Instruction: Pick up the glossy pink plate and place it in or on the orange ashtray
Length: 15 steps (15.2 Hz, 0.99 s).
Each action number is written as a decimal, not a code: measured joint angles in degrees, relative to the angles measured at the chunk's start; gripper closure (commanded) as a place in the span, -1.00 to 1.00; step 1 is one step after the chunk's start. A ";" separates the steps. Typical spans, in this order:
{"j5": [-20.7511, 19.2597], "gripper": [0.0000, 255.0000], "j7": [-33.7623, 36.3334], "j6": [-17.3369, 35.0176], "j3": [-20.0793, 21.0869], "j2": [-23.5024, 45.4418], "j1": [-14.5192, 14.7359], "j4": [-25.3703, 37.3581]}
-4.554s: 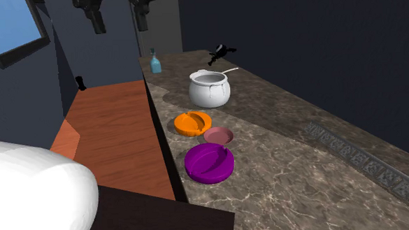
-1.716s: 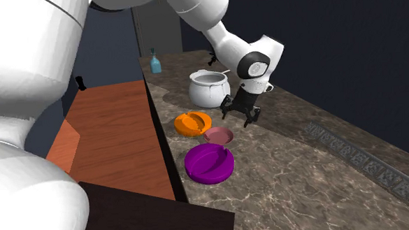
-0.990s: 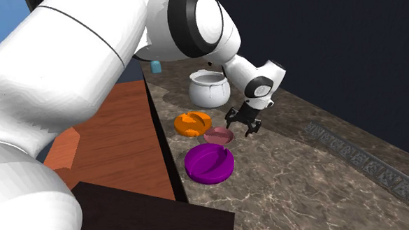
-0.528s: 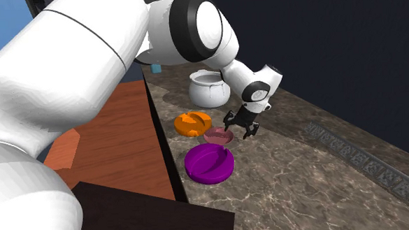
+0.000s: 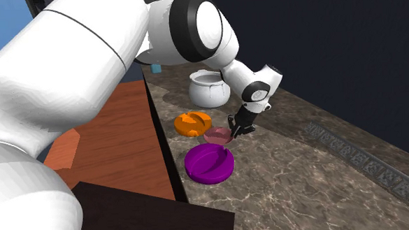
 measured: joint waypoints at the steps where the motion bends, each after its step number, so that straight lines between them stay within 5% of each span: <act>1: 0.00 1.00 0.00 0.00 0.00 0.00 0.00 0.00; 15: -1.11 1.00 1.21 -2.62 -1.10 -5.40 0.75 -2.67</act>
